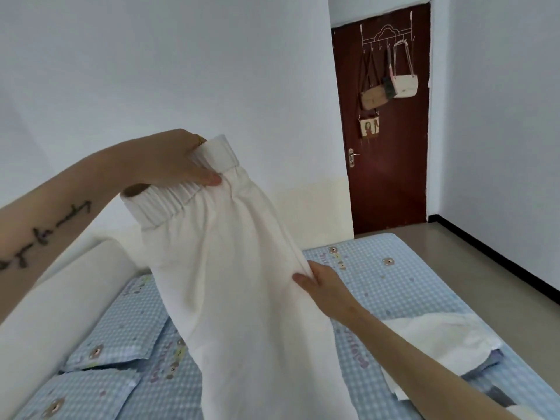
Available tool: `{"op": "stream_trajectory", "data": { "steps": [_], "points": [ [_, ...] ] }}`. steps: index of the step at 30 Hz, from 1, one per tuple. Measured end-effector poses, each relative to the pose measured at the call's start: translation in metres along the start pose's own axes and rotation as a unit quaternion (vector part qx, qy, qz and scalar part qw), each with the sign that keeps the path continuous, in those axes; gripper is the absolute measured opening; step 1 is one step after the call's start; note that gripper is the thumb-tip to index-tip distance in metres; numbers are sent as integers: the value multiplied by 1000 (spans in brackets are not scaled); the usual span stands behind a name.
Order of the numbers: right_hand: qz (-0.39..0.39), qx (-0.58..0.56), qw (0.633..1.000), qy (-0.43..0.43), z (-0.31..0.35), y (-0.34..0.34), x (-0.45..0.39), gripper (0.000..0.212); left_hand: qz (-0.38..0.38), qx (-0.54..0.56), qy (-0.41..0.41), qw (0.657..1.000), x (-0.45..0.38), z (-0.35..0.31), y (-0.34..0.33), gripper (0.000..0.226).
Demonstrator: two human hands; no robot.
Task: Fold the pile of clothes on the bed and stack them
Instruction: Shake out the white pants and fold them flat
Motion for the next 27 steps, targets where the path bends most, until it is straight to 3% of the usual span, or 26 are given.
{"op": "stream_trajectory", "data": {
  "steps": [8,15,18,21,27],
  "points": [
    [-3,19,1000,20,4,74,13,17,-30,85,8,996,5,-13,-2,33],
    [42,119,991,50,45,80,-19,48,5,310,89,946,47,70,-58,45],
    [116,181,976,22,49,37,-49,51,39,391,139,909,75,134,-117,42],
    [235,253,938,-19,22,-57,-83,44,61,449,210,866,110,212,-206,44],
    [444,302,838,-99,-137,-312,-98,41,165,496,342,781,194,348,-450,25]
  ]
}}
Point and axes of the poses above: each hand's wrist, its own x-axis away from the middle knuckle, its own y-axis out of the back of the hand, z = x × y, the point moved 1 cm from there along -x, towards the middle knuckle, and after that the axes turned 7 degrees about z, right-handed, at the moved point
